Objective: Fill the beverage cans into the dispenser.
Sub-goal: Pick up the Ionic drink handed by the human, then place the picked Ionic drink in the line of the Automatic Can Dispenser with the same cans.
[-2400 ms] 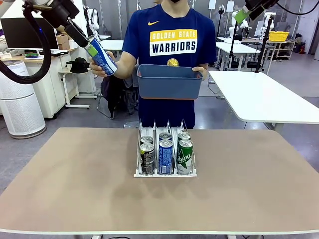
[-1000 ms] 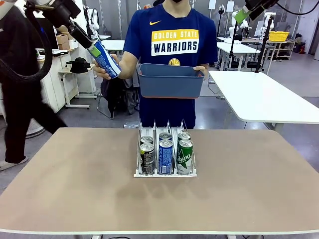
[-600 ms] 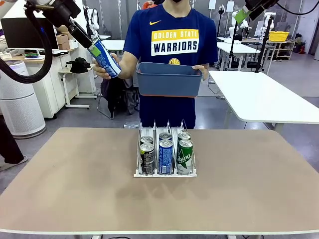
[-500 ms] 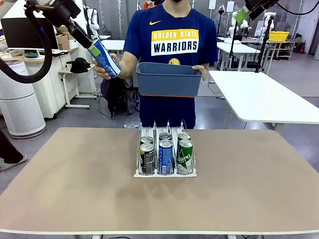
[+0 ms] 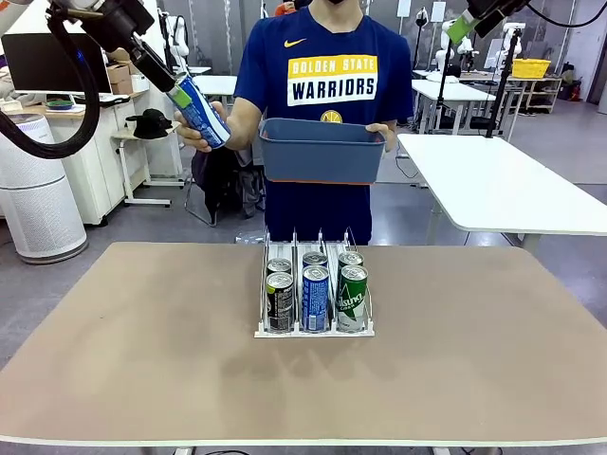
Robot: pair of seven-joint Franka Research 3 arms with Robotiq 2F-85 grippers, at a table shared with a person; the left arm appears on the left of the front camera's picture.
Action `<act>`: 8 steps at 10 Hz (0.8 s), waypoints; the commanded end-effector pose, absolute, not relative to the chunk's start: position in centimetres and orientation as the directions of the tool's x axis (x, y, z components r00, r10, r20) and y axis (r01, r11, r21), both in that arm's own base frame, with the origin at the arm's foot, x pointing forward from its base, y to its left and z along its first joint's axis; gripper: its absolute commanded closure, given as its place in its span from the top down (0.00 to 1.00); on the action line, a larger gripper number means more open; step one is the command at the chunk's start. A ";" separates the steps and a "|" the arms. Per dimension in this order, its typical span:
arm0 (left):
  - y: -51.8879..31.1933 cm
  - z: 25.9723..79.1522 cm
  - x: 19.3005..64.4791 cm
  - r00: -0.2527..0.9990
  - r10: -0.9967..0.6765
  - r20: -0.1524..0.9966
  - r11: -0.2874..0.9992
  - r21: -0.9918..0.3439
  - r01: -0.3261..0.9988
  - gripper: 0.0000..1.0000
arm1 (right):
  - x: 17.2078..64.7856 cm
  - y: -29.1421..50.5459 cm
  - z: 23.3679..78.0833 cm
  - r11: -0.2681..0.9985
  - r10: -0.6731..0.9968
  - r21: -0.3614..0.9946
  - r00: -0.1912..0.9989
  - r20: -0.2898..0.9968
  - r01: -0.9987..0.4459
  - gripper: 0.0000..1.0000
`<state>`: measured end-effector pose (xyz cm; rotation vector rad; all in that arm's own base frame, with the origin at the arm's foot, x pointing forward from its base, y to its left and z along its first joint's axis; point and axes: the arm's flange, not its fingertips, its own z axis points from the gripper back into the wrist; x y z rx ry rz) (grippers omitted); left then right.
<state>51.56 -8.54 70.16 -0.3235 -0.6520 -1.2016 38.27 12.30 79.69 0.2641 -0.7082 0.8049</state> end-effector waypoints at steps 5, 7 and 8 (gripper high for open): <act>-8.4 70.3 51.5 0.208 -0.754 0.623 0.348 0.110 0.931 0.38 | 38.3 12.4 79.6 0.676 0.553 -0.023 0.486 0.677 -0.737 1.00; -8.4 70.3 51.5 0.208 -0.754 0.623 0.348 0.110 0.931 0.38 | 38.3 12.4 79.6 0.676 0.553 -0.023 0.486 0.677 -0.737 1.00; -8.4 70.3 51.5 0.208 -0.754 0.623 0.348 0.110 0.931 0.38 | 38.3 12.4 79.6 0.676 0.553 -0.023 0.486 0.677 -0.737 1.00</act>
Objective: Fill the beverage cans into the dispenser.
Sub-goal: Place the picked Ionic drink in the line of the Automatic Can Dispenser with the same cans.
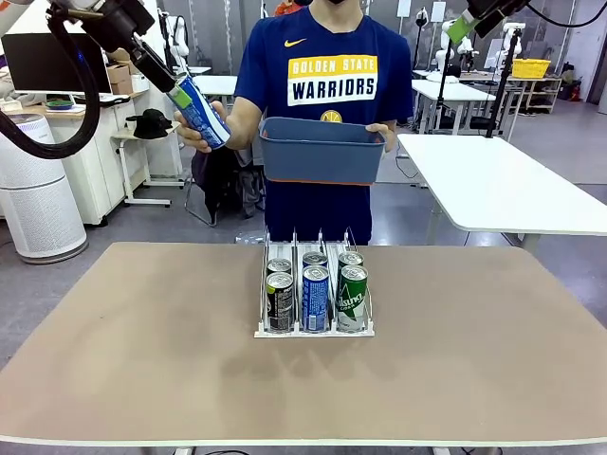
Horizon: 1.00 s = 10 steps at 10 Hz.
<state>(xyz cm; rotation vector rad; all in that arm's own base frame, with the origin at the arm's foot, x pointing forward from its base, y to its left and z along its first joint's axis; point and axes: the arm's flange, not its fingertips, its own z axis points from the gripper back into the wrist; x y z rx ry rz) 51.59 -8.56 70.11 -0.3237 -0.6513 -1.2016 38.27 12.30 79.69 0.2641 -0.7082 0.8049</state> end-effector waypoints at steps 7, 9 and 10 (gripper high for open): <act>-8.4 70.3 51.5 0.208 -0.754 0.623 0.348 0.110 0.931 0.38 | 38.3 12.4 79.6 0.676 0.553 -0.023 0.486 0.677 -0.737 1.00; -8.4 70.3 51.5 0.208 -0.754 0.623 0.348 0.110 0.931 0.38 | 38.3 12.4 79.6 0.676 0.553 -0.023 0.486 0.677 -0.737 1.00; -8.4 70.3 51.5 0.208 -0.754 0.623 0.348 0.110 0.931 0.38 | 38.3 12.4 79.6 0.676 0.553 -0.023 0.486 0.677 -0.737 1.00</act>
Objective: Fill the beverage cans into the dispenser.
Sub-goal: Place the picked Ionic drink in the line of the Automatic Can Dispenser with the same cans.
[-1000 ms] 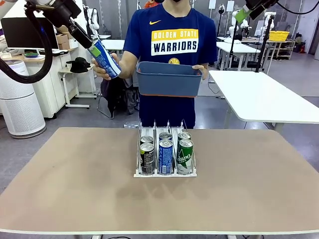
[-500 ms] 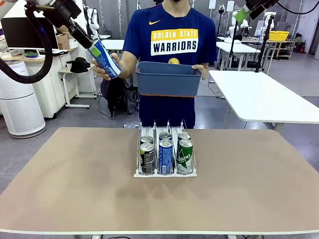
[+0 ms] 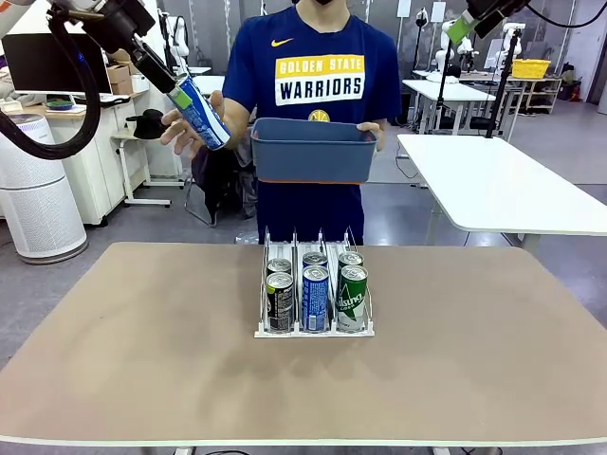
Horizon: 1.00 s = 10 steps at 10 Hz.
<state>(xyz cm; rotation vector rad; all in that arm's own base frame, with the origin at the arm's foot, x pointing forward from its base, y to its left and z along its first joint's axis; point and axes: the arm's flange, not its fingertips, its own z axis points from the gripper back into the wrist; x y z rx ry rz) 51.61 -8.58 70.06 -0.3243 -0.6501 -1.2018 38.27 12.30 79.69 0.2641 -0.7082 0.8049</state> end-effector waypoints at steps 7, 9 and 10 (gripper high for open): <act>-8.4 70.3 51.5 0.208 -0.754 0.623 0.348 0.110 0.931 0.38 | 38.3 12.4 79.6 0.676 0.553 -0.023 0.486 0.677 -0.737 1.00; -8.4 70.3 51.5 0.208 -0.754 0.623 0.348 0.110 0.931 0.38 | 38.3 12.4 79.6 0.676 0.553 -0.023 0.486 0.677 -0.737 1.00; -8.4 70.3 51.5 0.208 -0.754 0.623 0.348 0.110 0.931 0.38 | 38.3 12.4 79.6 0.676 0.553 -0.023 0.486 0.677 -0.737 1.00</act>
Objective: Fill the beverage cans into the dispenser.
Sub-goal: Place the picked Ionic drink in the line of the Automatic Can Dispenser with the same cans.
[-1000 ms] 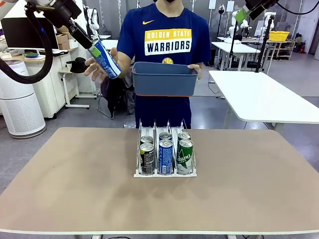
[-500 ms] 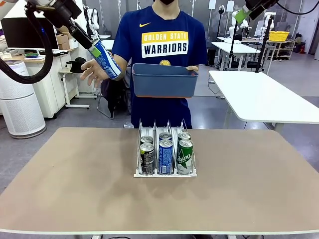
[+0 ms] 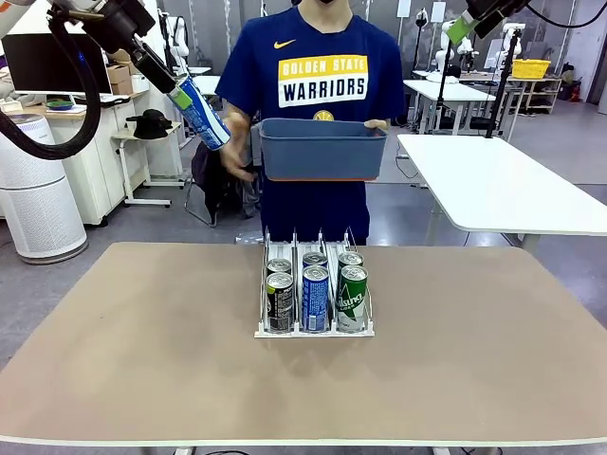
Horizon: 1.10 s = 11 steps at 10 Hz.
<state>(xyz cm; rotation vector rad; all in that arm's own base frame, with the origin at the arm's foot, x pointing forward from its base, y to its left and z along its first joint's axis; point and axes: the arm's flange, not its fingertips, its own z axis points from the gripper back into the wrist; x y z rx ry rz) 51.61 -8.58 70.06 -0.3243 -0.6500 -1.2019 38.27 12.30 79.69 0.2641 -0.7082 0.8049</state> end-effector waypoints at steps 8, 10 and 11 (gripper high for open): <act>-9.9 69.8 51.2 0.304 -0.760 0.574 0.390 0.029 0.920 0.58 | 38.3 12.4 79.6 0.676 0.553 -0.023 0.486 0.677 -0.737 1.00; -11.7 69.3 49.2 0.311 -0.788 0.531 0.387 0.034 0.922 0.58 | 38.3 12.4 79.6 0.676 0.553 -0.023 0.486 0.677 -0.737 1.00; -12.5 69.1 48.1 0.329 -0.794 0.512 0.401 0.033 0.915 0.58 | 38.3 12.4 79.6 0.676 0.553 -0.023 0.486 0.677 -0.737 1.00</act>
